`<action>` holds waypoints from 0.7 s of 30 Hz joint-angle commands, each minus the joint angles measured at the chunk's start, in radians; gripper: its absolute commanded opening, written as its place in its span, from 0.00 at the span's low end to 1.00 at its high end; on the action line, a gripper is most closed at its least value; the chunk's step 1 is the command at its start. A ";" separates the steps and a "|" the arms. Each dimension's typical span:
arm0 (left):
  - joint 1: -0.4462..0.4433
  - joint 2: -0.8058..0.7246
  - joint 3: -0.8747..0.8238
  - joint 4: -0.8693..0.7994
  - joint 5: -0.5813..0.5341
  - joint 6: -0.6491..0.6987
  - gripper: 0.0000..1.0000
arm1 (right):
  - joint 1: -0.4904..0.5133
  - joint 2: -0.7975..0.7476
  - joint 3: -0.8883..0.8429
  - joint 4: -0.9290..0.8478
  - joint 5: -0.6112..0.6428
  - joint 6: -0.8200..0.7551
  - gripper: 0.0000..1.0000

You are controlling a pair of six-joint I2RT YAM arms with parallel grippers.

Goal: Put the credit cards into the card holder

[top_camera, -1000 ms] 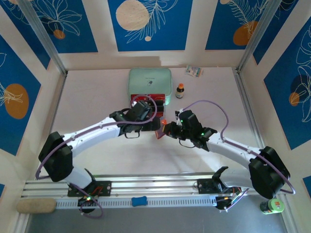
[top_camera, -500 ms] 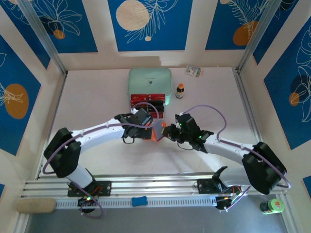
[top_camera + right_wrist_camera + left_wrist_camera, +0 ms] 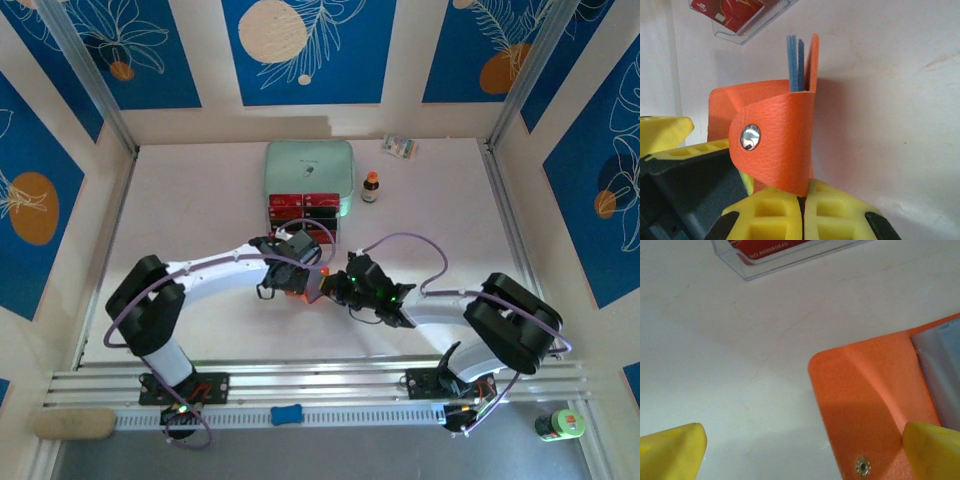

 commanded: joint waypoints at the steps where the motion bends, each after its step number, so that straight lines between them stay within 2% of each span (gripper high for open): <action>1: -0.015 0.030 0.011 -0.052 -0.067 0.025 1.00 | 0.029 0.032 -0.021 0.093 0.082 0.059 0.00; 12: -0.014 0.081 -0.053 -0.041 -0.120 0.014 1.00 | 0.086 0.053 -0.045 0.034 0.149 0.133 0.00; 17: -0.013 0.129 -0.045 -0.045 -0.149 0.020 1.00 | 0.076 0.014 -0.035 -0.055 0.146 0.112 0.16; 21: -0.013 0.155 -0.033 -0.053 -0.166 0.025 0.99 | 0.059 0.000 -0.044 -0.081 0.128 0.106 0.19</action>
